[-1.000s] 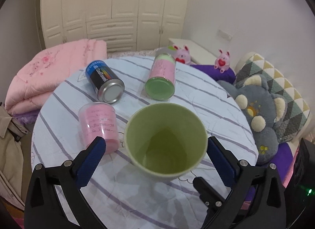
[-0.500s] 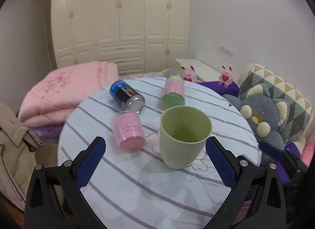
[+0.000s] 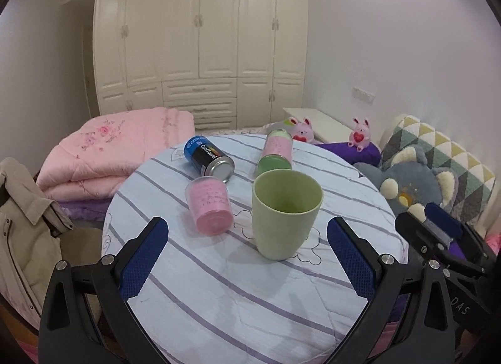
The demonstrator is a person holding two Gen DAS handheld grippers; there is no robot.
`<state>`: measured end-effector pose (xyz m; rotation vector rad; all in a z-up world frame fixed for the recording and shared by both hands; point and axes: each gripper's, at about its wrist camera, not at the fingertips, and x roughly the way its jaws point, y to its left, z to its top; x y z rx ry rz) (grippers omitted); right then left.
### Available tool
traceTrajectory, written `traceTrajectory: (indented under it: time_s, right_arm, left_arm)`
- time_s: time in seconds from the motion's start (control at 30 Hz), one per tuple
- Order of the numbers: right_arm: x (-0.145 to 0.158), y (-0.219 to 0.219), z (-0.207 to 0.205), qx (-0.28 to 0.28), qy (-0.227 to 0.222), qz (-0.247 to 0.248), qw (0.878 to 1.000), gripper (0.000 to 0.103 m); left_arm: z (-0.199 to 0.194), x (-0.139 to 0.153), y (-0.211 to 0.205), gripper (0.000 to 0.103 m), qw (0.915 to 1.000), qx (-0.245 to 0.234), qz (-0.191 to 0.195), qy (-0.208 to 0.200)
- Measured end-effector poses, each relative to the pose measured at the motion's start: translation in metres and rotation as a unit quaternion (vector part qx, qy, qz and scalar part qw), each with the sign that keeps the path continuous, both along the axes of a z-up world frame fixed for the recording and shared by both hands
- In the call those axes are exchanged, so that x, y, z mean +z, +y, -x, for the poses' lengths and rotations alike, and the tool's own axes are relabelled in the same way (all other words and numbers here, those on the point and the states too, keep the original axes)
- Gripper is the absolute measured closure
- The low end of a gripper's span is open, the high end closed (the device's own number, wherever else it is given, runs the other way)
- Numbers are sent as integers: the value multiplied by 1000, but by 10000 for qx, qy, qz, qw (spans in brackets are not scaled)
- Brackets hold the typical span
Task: Flip cup upright
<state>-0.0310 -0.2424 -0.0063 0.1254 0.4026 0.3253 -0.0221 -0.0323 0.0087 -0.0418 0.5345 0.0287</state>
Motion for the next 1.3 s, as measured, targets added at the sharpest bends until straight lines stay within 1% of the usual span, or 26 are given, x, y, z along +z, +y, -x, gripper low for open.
traceTrajectory:
  time_s: [0.23, 0.7, 0.9, 1.3]
  right_arm:
    - [4, -2, 8, 0, -237, -21, 9997, 22]
    - [4, -9, 10, -27, -263, -143, 9995, 22]
    - [4, -7, 11, -11, -255, -101, 9996, 22]
    - [2, -5, 10, -5, -202, -56, 9998, 22]
  left_arm:
    - [4, -2, -7, 0, 10000, -33, -80, 40]
    - [8, 0, -14, 0, 9997, 49, -219, -138]
    - [11, 1, -14, 0, 9995, 60, -268, -181]
    - [8, 2, -17, 0, 9995, 77, -274, -158]
